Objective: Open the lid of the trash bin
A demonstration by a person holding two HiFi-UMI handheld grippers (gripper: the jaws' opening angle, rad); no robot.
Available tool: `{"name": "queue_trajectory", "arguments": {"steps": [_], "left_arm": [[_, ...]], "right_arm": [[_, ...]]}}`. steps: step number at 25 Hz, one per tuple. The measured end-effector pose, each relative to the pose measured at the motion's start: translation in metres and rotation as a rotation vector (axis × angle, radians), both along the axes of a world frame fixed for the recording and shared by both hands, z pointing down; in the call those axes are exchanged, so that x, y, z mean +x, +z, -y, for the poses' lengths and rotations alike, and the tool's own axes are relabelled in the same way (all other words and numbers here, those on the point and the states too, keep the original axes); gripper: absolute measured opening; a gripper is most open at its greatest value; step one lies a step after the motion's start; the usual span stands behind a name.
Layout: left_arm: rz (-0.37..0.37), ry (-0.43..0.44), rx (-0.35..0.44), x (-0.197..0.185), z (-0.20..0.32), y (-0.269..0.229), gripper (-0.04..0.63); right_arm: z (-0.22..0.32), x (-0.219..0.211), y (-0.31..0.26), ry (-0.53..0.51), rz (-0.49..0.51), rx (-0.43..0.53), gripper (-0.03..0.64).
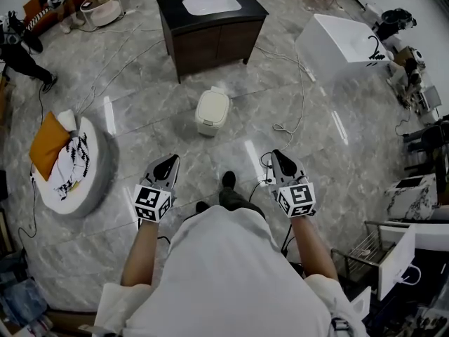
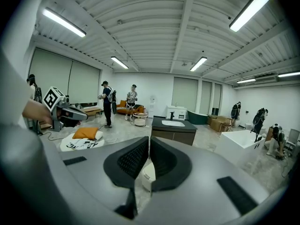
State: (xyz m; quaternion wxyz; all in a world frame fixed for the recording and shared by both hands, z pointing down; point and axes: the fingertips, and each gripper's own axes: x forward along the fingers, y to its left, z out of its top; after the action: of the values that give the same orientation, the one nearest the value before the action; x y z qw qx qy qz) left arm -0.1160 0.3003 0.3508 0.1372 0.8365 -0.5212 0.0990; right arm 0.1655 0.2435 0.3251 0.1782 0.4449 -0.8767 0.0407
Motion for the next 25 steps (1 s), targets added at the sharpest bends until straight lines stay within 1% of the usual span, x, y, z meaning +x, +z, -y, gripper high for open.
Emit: {"name": "queue_trajectory", "arguments": {"steps": [11,25], "left_arm": [[0.007,-0.053,-0.014,-0.013,0.030,0.006,0.017],[0.023,-0.095,-0.054,-0.009,0.113,0.019,0.017]], "right_arm": [[0.040,-0.021,0.011,-0.058,0.011,-0.013,0.034],[0.134,-0.032,0.032,-0.143,-0.010,-0.045,0.034]]}}
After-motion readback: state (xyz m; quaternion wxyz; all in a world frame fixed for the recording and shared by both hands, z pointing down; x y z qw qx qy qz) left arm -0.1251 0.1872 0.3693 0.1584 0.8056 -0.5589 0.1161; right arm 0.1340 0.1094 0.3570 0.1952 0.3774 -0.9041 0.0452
